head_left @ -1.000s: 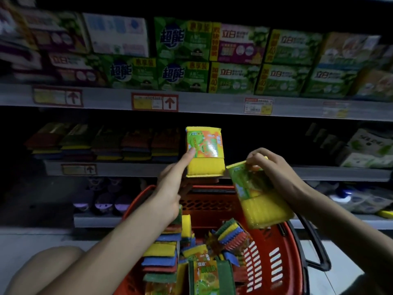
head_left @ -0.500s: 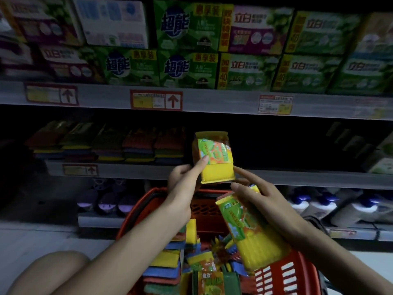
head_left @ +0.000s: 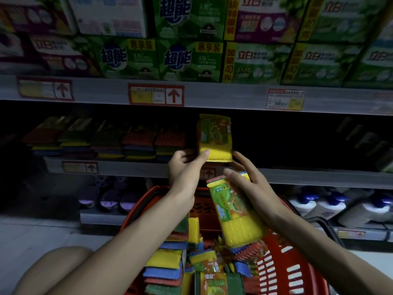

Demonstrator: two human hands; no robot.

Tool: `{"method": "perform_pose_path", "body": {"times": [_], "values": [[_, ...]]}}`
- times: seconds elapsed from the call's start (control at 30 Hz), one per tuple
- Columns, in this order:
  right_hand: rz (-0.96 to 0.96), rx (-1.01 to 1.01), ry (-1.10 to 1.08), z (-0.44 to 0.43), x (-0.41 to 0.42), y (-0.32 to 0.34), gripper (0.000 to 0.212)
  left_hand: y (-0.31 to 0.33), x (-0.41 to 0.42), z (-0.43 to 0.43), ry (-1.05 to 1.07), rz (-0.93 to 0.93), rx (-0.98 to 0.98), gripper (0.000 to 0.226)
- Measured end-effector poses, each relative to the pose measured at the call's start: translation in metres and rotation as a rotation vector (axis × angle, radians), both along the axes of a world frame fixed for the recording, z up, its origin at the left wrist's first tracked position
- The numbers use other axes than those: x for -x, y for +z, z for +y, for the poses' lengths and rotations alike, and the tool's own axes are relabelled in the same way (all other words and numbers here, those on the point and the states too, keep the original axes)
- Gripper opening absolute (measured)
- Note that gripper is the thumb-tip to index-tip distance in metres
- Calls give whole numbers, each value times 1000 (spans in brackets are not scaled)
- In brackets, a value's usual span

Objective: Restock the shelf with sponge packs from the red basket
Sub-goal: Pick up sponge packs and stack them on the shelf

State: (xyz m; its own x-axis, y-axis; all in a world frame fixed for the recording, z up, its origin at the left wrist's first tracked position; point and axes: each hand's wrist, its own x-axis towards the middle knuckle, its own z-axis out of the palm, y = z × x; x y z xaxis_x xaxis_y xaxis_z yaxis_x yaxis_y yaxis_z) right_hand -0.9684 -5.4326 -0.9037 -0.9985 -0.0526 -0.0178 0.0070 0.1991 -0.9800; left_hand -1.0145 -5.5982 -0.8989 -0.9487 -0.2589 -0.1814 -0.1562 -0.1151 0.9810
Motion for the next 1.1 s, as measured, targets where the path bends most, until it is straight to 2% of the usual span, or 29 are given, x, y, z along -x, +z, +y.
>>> {"method": "perform_pose_path", "body": {"times": [0.1,0.27,0.33,0.5,0.7,0.87,0.93,1.0,1.1], "values": [[-13,8,1,-8,8,-3,86,-2,5,-3,63,16,47,26],[10,7,35,-12,16,0,51,-9,13,-6,108,27,158,21],[8,7,38,-13,17,-2,45,-11,14,-4,112,24,185,18],[-5,-107,35,-13,16,-10,83,-11,13,-1,116,6,194,14],[15,-87,54,-16,22,0,59,-7,9,1,109,-27,203,23],[-65,-83,33,-16,30,8,71,-1,5,1,60,-59,186,25],[-89,-60,6,-15,31,13,63,0,4,1,39,-70,164,4],[-90,-48,0,-15,31,16,52,1,2,3,23,-78,142,34],[-106,-73,16,-15,32,19,47,2,2,2,17,-75,98,26]]}}
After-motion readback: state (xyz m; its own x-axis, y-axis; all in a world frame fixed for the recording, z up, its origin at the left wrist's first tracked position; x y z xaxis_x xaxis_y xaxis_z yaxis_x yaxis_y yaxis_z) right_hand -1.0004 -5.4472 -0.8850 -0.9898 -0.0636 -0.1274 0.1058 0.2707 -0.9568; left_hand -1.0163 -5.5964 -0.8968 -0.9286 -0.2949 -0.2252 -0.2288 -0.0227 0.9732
